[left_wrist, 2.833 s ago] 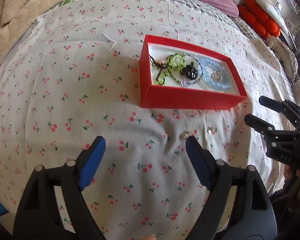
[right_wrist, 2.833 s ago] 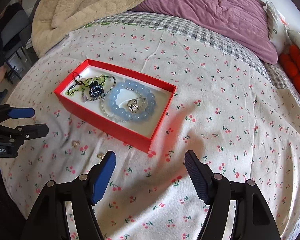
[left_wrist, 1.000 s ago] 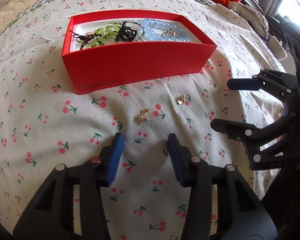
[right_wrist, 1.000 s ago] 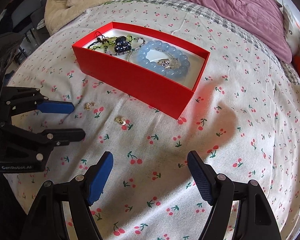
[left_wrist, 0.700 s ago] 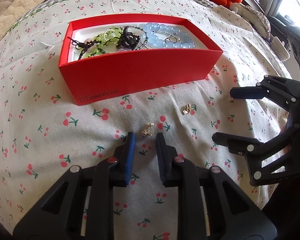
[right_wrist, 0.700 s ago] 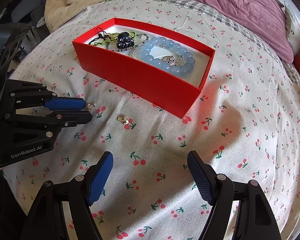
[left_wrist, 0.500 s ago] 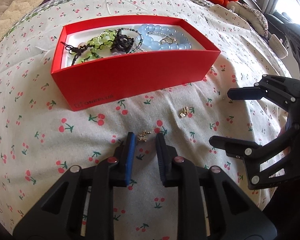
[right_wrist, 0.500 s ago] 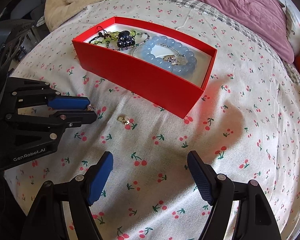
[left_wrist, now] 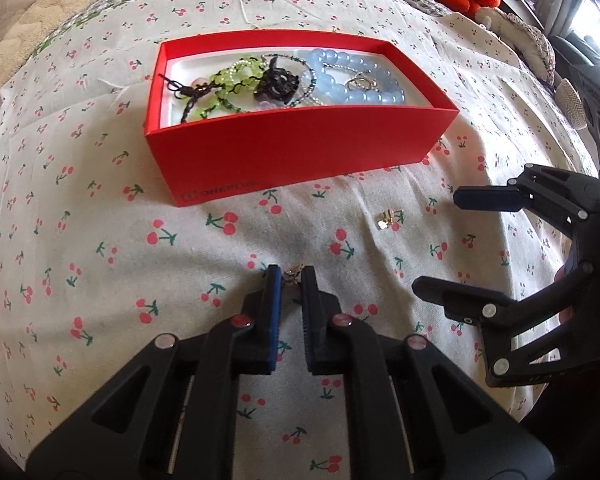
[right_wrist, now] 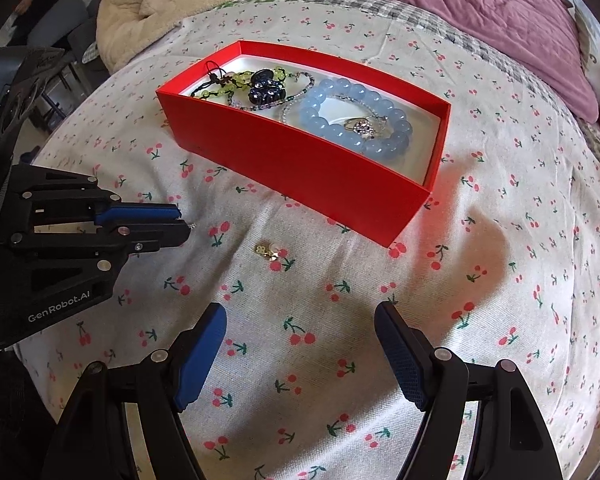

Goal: Organize jewelry
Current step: 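Grasp a gold earring with the left gripper while the right gripper grasps the gold charm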

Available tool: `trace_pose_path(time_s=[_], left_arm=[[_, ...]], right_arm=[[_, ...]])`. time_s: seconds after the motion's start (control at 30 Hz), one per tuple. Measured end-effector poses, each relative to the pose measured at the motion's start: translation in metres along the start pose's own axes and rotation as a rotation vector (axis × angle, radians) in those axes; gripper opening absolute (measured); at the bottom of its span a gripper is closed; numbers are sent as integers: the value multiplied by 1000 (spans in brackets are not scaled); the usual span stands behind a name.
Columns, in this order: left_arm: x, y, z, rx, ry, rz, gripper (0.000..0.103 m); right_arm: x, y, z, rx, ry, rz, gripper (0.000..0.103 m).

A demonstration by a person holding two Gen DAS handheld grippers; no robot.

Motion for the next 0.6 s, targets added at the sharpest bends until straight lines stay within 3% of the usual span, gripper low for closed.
trace_pose_path(time_s=[0.2,0.37,0.6], left_arm=[[-12,-3,-9,-70,-1,2,11],[-29,-8,-14,-107,-8,24,11],[-40,-16,-25,-140,-6,30,11]], right_arm=[[15,8,-9,19,34,-15,77],[20,17,-17,0,37,16,67],[22,24,-25,-23,56,27,36]])
Point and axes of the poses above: each gripper's, at about its wrist camera, not at the fingertips, and x roughly the way its jaws point, z to its right, y to its top, the point moved 3 cm from there along x, roughly the way its jaws point, and after that the axes turned 8 degrees about -y, right-handed, at the moved point
